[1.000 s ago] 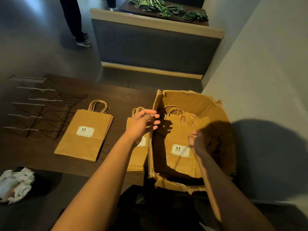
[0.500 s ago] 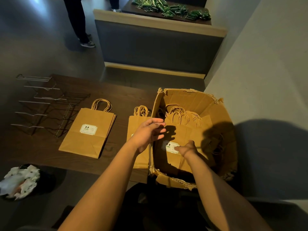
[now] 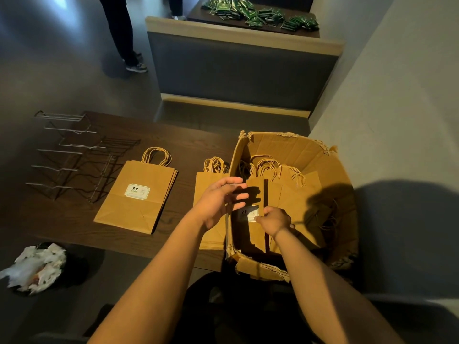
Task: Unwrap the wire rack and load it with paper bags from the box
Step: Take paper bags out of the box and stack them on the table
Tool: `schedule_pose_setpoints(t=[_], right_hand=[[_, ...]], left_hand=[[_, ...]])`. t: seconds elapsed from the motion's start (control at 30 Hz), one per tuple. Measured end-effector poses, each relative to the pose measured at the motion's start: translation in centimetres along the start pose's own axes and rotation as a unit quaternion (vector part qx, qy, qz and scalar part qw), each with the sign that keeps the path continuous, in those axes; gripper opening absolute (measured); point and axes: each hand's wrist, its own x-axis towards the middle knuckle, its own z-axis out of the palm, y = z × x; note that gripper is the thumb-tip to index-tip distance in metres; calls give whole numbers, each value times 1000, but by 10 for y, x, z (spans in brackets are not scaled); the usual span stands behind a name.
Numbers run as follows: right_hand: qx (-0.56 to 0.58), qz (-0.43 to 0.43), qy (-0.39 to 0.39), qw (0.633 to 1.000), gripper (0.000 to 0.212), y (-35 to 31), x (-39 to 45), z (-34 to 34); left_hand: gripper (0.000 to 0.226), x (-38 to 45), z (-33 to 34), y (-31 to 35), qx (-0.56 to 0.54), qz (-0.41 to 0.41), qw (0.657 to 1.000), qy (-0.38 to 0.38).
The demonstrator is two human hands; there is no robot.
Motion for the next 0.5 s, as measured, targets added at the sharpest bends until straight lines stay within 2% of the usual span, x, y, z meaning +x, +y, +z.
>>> schedule_pose_setpoints(t=[0.03,0.1,0.2,0.27,0.37,0.43,0.5], right_hand=[[14,-22,3,1000,20,0,0,-1],[116,-50,12,992,15,-2,1,-10],[242,-82,34,966,14,2,4,-45],[295,-94,33,950,25,1,-4,-79],[341,-176,15,923,31,-19,-24,-123],[378,-198,0,904,30,-40,-39,-138],[397,-200,-53,894,29,-55,-47,-135]], left_hand=[[30,0,0,1,1,0,1000,0],[28,0,0,2,2,4,1000,5],[21,2,-1,3,1,14,1000,26],[18,3,3,4,12,35,998,53],[22,0,12,6,24,57,995,77],[36,-4,20,9,18,43,998,45],[45,-7,29,11,33,28,999,2]])
